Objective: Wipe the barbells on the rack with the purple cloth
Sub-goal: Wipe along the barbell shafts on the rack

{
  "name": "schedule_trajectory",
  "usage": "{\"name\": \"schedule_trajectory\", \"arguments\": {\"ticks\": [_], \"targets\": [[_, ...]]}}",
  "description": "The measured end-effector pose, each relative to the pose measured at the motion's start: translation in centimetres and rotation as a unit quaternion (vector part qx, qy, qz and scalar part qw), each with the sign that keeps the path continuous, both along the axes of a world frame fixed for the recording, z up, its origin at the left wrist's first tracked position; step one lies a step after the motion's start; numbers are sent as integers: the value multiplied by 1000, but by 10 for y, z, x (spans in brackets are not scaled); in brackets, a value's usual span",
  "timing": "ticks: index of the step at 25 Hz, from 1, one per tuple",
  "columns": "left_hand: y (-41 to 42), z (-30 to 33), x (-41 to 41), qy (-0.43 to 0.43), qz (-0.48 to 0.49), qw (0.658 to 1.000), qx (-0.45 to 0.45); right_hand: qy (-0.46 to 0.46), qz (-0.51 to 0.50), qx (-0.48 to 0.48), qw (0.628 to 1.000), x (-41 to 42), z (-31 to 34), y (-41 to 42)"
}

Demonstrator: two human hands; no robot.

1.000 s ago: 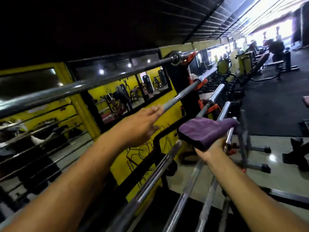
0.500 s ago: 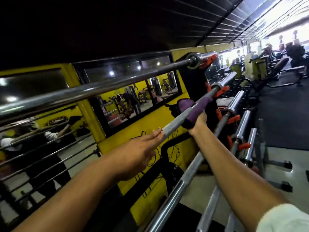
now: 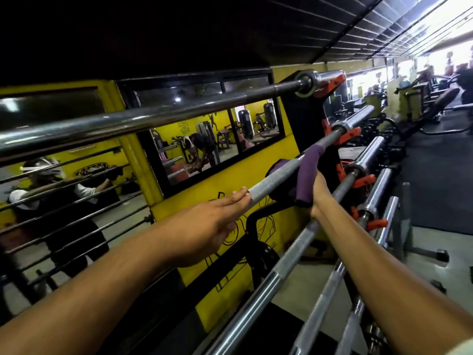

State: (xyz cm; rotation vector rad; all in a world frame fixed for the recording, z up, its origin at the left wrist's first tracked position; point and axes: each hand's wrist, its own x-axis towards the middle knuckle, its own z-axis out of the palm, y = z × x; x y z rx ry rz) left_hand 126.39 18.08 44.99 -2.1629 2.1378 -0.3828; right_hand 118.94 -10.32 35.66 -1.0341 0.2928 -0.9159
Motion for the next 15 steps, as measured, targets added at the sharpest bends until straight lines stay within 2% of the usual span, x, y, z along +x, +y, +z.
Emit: {"name": "schedule_trajectory", "arguments": {"ticks": [3, 6, 7, 9, 10, 12, 13, 15], "targets": [[0, 5, -7, 3, 15, 1000, 5, -74, 19, 73, 994, 3, 17, 14], [26, 10, -8, 18, 10, 1000, 8, -110, -21, 133, 985, 9, 28, 39], [45, 11, -5, 14, 8, 1000, 3, -131, -23, 144, 981, 9, 27, 44], [94, 6, 5, 0, 12, 1000, -18, -95, -85, 113, 985, 1, 38, 52], [121, 0, 8, 1, 25, 999, -21, -88, -98, 156, 979, 3, 44, 57], [162, -9, 5, 26, 43, 998, -29, -144, -91, 223, 960, 7, 52, 70], [173, -9, 0, 40, 46, 997, -45, -165, -81, 234, 955, 13, 52, 83], [179, -6, -11, 47, 49, 995, -68, -146, -79, 195, 967, 20, 40, 129]]}}
